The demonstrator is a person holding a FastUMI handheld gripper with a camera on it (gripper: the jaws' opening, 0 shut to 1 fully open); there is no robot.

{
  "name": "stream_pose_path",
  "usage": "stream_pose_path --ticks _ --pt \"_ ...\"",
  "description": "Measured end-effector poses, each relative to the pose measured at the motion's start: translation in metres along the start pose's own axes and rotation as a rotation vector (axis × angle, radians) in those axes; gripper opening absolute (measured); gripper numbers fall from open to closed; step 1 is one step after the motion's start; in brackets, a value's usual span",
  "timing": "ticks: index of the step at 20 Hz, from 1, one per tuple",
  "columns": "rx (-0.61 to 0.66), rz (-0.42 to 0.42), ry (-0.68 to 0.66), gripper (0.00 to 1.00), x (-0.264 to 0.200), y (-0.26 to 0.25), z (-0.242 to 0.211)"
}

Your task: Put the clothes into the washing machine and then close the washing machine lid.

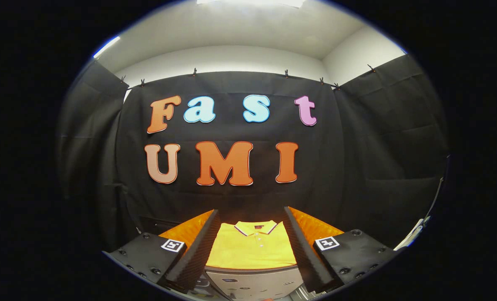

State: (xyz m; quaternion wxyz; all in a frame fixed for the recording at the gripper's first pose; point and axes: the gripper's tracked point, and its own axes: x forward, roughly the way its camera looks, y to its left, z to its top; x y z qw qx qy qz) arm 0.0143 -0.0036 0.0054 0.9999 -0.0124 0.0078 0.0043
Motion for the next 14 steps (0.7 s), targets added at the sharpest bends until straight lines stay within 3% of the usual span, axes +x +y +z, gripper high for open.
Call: stream_pose_path --ticks 6,14 --pt "0.001 0.006 0.005 0.98 0.017 -0.004 -0.002" --pt "0.086 0.048 0.102 0.98 0.101 -0.037 -0.051"
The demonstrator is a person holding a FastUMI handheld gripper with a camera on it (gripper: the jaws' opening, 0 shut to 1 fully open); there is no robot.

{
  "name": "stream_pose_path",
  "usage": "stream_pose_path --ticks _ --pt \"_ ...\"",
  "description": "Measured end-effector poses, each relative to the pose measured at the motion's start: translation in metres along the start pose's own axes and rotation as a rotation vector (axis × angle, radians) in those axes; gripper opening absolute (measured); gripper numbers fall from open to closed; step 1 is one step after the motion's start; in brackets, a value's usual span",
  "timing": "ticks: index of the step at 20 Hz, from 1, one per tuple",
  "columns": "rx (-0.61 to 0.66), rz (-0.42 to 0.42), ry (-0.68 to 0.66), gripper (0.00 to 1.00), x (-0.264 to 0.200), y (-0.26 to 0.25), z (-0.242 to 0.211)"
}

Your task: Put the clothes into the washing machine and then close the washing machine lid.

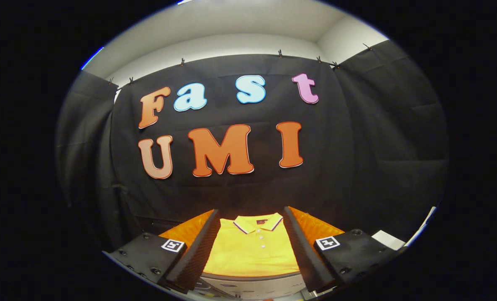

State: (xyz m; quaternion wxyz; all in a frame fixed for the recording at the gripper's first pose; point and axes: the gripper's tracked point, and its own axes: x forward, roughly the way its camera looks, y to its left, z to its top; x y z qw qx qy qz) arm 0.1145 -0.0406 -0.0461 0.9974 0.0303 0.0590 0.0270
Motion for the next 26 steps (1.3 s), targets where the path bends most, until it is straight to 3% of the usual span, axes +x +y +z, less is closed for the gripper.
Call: stream_pose_path --ticks 7,14,18,26 --pt "-0.017 0.034 0.099 0.98 0.086 -0.036 -0.043" --pt "0.007 0.054 0.305 0.98 0.161 -0.047 -0.121" --pt "-0.005 0.054 0.410 0.98 0.178 -0.049 -0.162" --pt "-0.043 0.015 0.513 0.98 0.199 -0.049 -0.188"
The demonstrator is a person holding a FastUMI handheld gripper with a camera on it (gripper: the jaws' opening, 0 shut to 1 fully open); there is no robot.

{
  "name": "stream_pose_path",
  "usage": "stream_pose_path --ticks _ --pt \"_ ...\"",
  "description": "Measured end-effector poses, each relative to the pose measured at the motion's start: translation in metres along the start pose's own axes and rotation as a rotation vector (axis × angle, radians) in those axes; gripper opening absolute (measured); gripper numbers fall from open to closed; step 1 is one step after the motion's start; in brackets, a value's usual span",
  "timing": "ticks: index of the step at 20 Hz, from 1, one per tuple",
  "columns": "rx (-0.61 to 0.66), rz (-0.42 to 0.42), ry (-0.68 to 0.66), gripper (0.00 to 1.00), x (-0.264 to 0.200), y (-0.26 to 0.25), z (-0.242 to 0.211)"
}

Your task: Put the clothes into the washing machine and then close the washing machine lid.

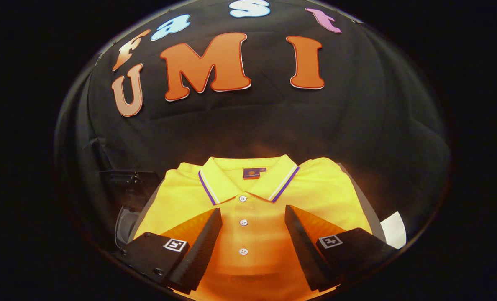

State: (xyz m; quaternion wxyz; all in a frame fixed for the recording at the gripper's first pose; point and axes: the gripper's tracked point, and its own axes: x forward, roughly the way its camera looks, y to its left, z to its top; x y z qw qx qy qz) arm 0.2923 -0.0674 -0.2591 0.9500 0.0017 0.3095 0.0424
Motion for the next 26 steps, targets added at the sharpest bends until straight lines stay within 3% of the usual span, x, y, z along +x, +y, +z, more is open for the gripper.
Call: stream_pose_path --ticks 2,11,16,18,20,22,26 --pt "0.009 -0.020 0.063 0.98 0.005 -0.003 -0.014" --pt "0.010 -0.013 0.112 0.96 0.006 0.004 -0.014" --pt "0.025 0.038 0.184 0.59 0.008 0.019 -0.015" --pt "0.046 0.020 0.205 0.40 0.008 0.020 -0.014" --pt "0.034 0.037 0.249 0.40 0.004 0.025 -0.015" --pt "0.046 0.037 0.277 0.21 0.008 0.029 -0.016" --pt "0.066 0.068 0.307 0.20 0.011 0.036 -0.016"
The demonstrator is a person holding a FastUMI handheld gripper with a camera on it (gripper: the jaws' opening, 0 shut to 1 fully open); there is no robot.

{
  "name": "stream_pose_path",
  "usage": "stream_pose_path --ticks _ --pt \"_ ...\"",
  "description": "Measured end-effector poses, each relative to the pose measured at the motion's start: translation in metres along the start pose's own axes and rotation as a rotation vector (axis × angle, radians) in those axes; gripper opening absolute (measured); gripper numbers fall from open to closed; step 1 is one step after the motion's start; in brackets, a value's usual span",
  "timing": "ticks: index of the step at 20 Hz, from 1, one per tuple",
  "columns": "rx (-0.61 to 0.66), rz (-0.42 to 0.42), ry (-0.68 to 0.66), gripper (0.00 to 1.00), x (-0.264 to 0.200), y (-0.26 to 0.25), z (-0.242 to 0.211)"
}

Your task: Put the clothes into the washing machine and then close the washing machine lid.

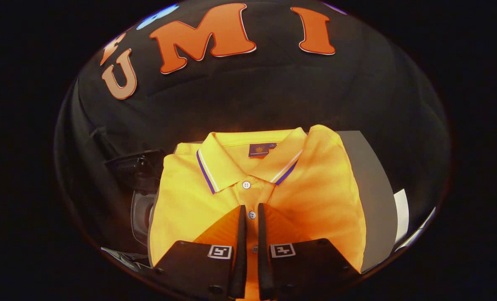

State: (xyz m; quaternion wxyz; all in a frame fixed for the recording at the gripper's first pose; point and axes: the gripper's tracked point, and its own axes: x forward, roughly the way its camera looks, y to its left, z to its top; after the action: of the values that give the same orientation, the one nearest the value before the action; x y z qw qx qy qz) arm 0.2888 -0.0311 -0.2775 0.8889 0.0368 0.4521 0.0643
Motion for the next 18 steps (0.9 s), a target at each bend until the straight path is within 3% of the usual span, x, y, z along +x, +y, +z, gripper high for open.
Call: stream_pose_path --ticks 5,6,8,13,16,18 --pt "0.012 -0.001 -0.029 0.20 -0.008 -0.002 -0.002" --pt "0.000 -0.007 -0.037 0.09 -0.008 -0.002 -0.001" --pt "0.009 0.001 -0.072 0.09 -0.005 0.000 0.001" --pt "0.091 0.102 -0.265 0.09 -0.021 0.003 0.015" --pt "0.181 0.229 -0.321 0.09 -0.036 0.012 0.025" --pt "0.196 0.259 -0.350 0.09 -0.041 0.009 0.032"
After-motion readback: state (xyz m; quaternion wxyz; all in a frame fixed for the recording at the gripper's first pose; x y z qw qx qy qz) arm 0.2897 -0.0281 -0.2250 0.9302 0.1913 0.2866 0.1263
